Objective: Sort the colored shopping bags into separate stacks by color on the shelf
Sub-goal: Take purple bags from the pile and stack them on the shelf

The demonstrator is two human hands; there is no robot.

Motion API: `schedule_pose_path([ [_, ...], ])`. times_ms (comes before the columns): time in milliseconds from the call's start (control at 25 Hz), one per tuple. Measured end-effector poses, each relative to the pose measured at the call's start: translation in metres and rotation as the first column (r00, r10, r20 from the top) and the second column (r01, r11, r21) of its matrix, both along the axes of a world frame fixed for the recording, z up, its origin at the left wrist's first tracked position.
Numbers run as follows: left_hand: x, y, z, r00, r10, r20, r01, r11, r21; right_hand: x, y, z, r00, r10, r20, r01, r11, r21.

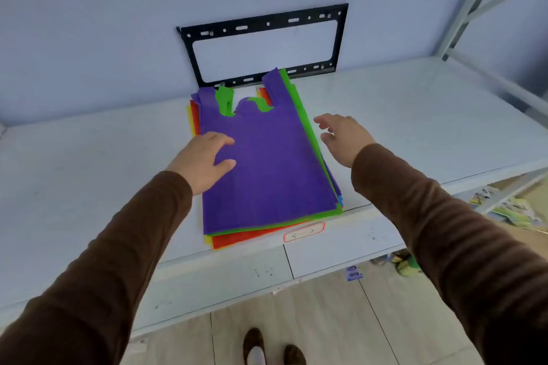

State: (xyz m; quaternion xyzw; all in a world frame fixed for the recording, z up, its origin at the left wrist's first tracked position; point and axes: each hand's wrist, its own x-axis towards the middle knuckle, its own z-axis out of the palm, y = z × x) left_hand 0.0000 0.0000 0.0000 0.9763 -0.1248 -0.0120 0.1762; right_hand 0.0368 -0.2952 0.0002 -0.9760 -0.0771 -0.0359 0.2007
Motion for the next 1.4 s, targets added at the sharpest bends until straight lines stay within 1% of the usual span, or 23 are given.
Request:
schedule_pose_path([
  [120, 0.02, -0.004, -0.001, 0.997, -0.078, 0.018, 0.078, 0.997, -0.012, 0.009, 0.008, -0.003, 0.999, -0.016, -0.048, 0.016, 1.0, -0.006],
  [240, 0.031, -0.014, 0.0, 0.985, -0.172, -0.004, 0.171, 0.985, -0.018, 0.012, 0.015, -0.006, 0.994, -0.028, -0.109, 0.03, 0.999, 0.016],
  [360, 0.042, -0.021, -0.003, 0.968, -0.248, -0.048, 0.247, 0.969, -0.016, 0.012, 0.019, -0.012, 0.99, -0.031, -0.135, 0.036, 0.999, 0.035],
  [520, 0.054, -0.026, -0.014, 0.954, -0.281, -0.101, 0.282, 0.959, -0.004, 0.019, 0.026, -0.021, 0.968, -0.026, -0.249, 0.027, 1.0, 0.0],
  [640, 0.061, -0.024, -0.021, 0.962, -0.245, -0.118, 0.251, 0.967, 0.035, 0.025, 0.028, -0.028, 0.961, -0.047, -0.274, 0.039, 0.999, -0.035],
  [800, 0.062, -0.018, -0.034, 0.974, -0.19, -0.121, 0.21, 0.959, 0.188, 0.029, 0.03, -0.032, 0.948, -0.093, -0.305, 0.091, 0.996, -0.022],
  [880, 0.061, -0.013, -0.039, 0.986, -0.131, -0.098, 0.152, 0.959, 0.24, 0.033, 0.031, -0.033, 0.942, -0.09, -0.323, 0.09, 0.996, -0.014],
  [960, 0.059, -0.011, -0.042, 0.996, -0.069, -0.06, 0.083, 0.957, 0.277, 0.037, 0.033, -0.033, 0.928, -0.112, -0.355, 0.125, 0.992, 0.014],
  [1080, 0.054, -0.01, -0.049, 0.999, -0.027, -0.02, 0.032, 0.96, 0.278, 0.037, 0.038, -0.034, 0.901, -0.169, -0.398, 0.198, 0.98, 0.031],
  [1200, 0.051, -0.007, -0.054, 1.0, 0.007, 0.008, -0.008, 0.973, 0.229, 0.036, 0.041, -0.04, 0.887, -0.175, -0.428, 0.207, 0.978, 0.028],
  [1240, 0.05, -0.004, -0.055, 1.0, 0.018, 0.018, -0.021, 0.978, 0.209, 0.036, 0.039, -0.043, 0.883, -0.166, -0.44, 0.219, 0.973, 0.071],
  [1280, 0.05, -0.001, -0.055, 0.999, 0.034, 0.034, -0.04, 0.981, 0.188, 0.036, 0.037, -0.044, 0.878, -0.149, -0.455, 0.24, 0.959, 0.148],
  [1360, 0.05, 0.008, -0.055, 0.992, 0.094, 0.079, -0.104, 0.985, 0.14, 0.035, 0.03, -0.044, 0.874, -0.116, -0.471, 0.296, 0.897, 0.329],
  [1400, 0.051, 0.013, -0.055, 0.987, 0.131, 0.097, -0.141, 0.984, 0.108, 0.033, 0.027, -0.043, 0.876, -0.104, -0.472, 0.314, 0.864, 0.393],
])
